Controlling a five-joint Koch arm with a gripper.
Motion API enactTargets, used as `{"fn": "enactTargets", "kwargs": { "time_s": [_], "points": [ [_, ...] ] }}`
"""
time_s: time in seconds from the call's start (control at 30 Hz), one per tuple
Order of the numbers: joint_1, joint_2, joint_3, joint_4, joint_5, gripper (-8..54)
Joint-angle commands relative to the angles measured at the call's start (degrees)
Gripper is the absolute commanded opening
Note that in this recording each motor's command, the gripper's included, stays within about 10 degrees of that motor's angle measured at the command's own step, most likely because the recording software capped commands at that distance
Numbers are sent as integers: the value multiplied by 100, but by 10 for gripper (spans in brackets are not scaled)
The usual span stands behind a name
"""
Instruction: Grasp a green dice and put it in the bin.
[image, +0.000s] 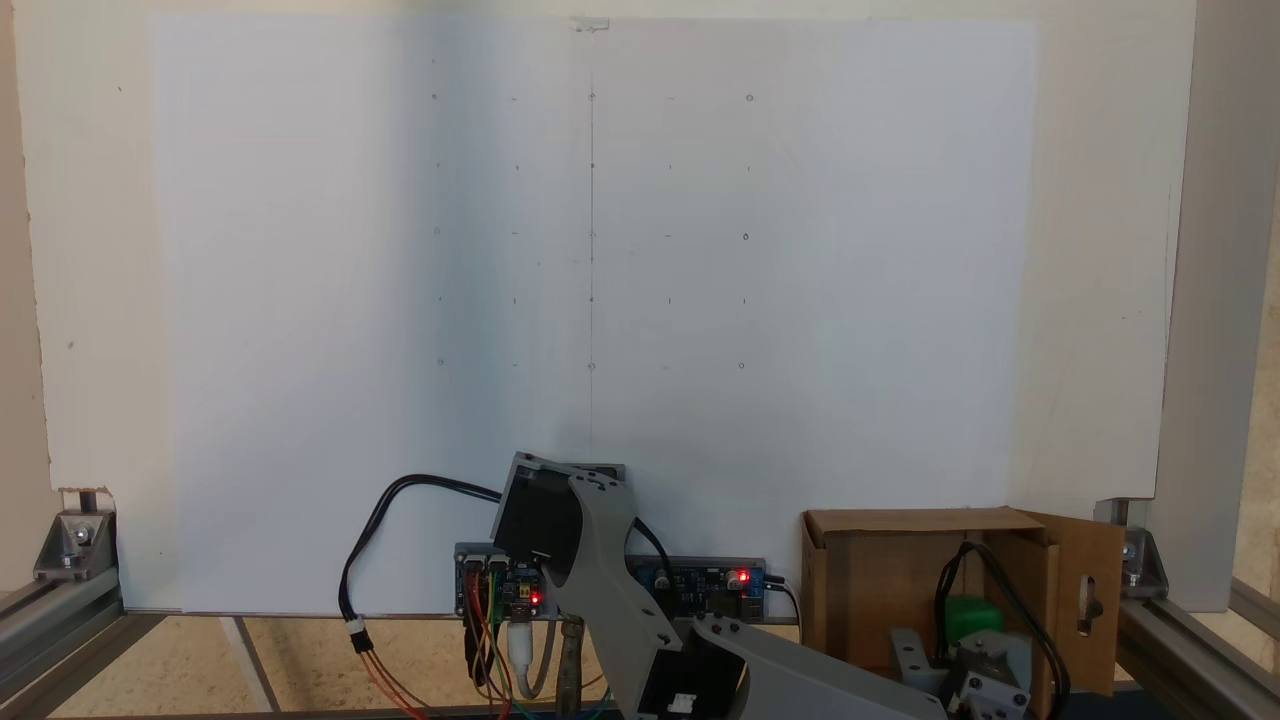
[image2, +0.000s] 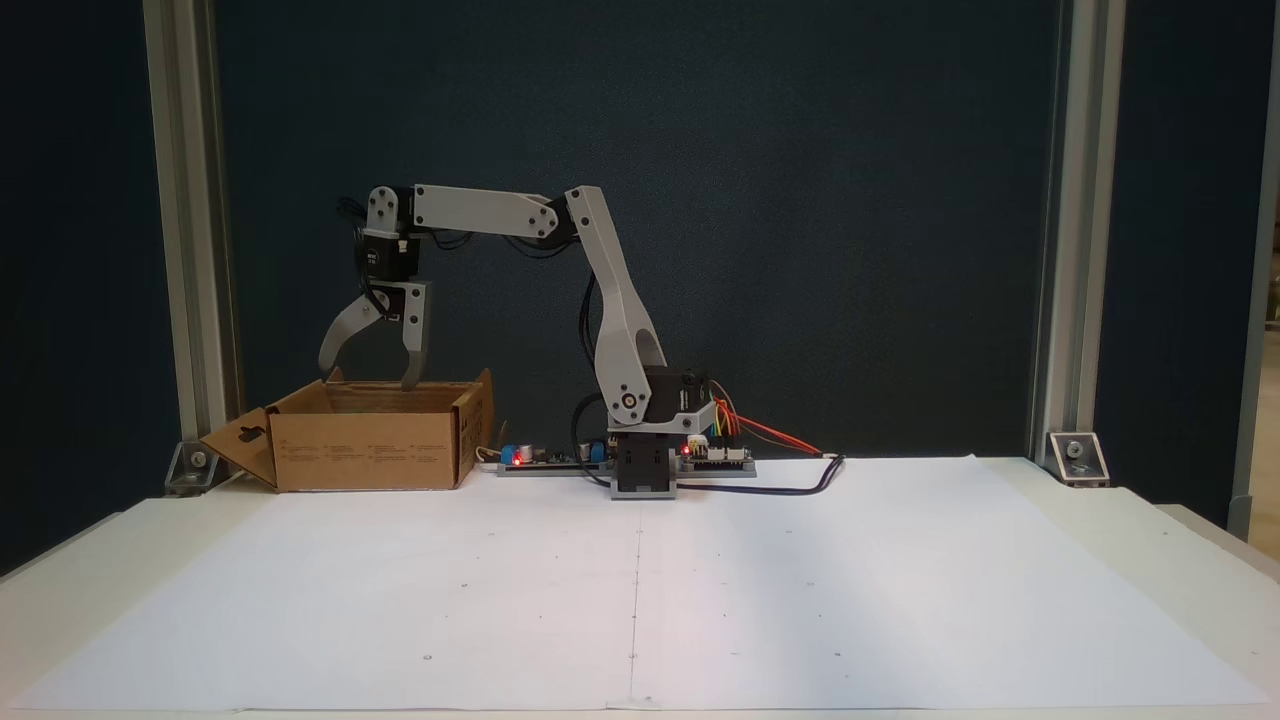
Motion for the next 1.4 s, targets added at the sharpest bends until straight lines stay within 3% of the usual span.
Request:
{"fn": "enactTargets", "kwargs": {
  "time_s": [0.0, 0.2, 0.4, 0.67, 0.97, 1.37],
  "points": [
    [-79, 272, -316, -88, -281, 454],
    [-1107, 1274, -325, -343, 923, 439],
    [-3338, 1907, -316, -826, 2373, 440],
    [-6643, 2391, -114, -1160, 2399, 441],
    [-9422, 3656, 2672, -3296, 2391, 441],
    [-10828, 5607, 6908, -6476, 2373, 446]
  ]
}}
